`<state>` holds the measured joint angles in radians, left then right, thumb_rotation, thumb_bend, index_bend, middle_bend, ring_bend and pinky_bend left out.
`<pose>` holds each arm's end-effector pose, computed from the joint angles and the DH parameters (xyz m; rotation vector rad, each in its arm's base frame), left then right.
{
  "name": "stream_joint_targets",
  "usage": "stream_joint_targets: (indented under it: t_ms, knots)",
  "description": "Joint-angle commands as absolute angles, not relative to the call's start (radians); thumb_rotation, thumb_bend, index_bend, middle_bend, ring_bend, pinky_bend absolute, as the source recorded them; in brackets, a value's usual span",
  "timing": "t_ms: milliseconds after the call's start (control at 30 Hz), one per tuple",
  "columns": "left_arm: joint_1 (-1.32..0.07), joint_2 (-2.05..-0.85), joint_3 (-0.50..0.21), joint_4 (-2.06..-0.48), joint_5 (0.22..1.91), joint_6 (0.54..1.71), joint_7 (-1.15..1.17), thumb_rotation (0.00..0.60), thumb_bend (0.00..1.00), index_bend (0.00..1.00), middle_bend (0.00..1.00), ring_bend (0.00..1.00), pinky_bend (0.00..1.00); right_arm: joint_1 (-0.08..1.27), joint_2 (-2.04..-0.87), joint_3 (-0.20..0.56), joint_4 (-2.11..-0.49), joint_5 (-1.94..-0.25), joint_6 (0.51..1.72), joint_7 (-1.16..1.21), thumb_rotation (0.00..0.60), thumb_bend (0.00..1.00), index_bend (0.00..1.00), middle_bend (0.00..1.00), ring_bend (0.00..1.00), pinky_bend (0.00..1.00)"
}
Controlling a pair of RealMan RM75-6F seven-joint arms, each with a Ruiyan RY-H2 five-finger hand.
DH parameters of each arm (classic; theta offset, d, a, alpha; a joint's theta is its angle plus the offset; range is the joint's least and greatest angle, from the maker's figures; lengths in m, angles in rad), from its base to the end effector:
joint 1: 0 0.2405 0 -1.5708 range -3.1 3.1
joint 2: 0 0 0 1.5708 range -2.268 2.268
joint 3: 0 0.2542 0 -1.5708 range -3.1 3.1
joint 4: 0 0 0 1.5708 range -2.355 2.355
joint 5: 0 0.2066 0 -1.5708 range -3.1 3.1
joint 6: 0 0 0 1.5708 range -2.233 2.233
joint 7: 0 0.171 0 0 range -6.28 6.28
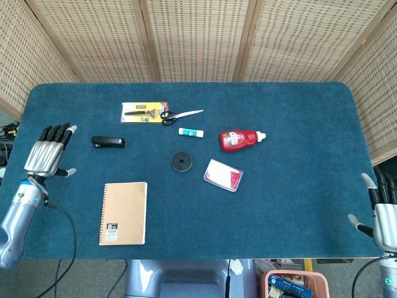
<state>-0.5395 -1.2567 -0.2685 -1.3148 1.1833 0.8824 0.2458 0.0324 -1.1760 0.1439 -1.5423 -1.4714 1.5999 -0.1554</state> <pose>-0.2777 0.3940 0.1214 -1.6037 -0.8070 -0.6441 -0.3162 -0.2075 0.1858 1.2509 -0.6769 0.8403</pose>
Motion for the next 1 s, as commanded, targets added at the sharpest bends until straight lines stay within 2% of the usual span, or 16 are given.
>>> stream_joint_targets:
  t_ms: [33,200,367,600,800,1000]
  knots:
    - [-0.774,-1.439,-0.319,-0.965,1.062,0.627,0.262,0.600,0.04,0.00,0.00,0.00,0.00,0.041,-1.189,0.158,-1.520,-1.437,1.577,-0.156,0.600,0.00,0.00,0.00,0.00,0.00]
    - [-0.897,-1.595,-0.304,-0.689,1.067,0.470,0.196,0.600,0.08,0.01,0.00,0.00,0.02,0.052,-1.204,0.181,-1.472,-1.368,1.535,-0.138,0.600,0.00,0.00,0.00,0.00,0.00]
    - [-0.967,-1.719,-0.283,-0.486,1.104,0.371,0.108,0.600,0.10,0.14,0.06,0.01,0.13,0.060,-1.216,0.184,-1.445,-1.346,1.513,-0.138,0.600,0.00,0.00,0.00,0.00,0.00]
    - [-0.997,-1.784,-0.248,-0.395,1.189,0.358,-0.019,0.600,0.12,0.28,0.19,0.14,0.25,0.060,-1.219,0.185,-1.438,-1.340,1.515,-0.133,0.600,0.00,0.00,0.00,0.00,0.00]
    - [-1.020,-1.830,-0.219,-0.333,1.244,0.371,-0.085,0.600,0.16,0.51,0.35,0.27,0.37,0.061,-1.220,0.185,-1.430,-1.335,1.513,-0.127,0.600,0.00,0.00,0.00,0.00,0.00]
    - [-1.040,-1.879,-0.202,-0.263,1.268,0.355,-0.106,0.600,0.24,0.59,0.43,0.35,0.45,0.058,-1.217,0.186,-1.432,-1.337,1.522,-0.120,0.600,0.00,0.00,0.00,0.00,0.00]
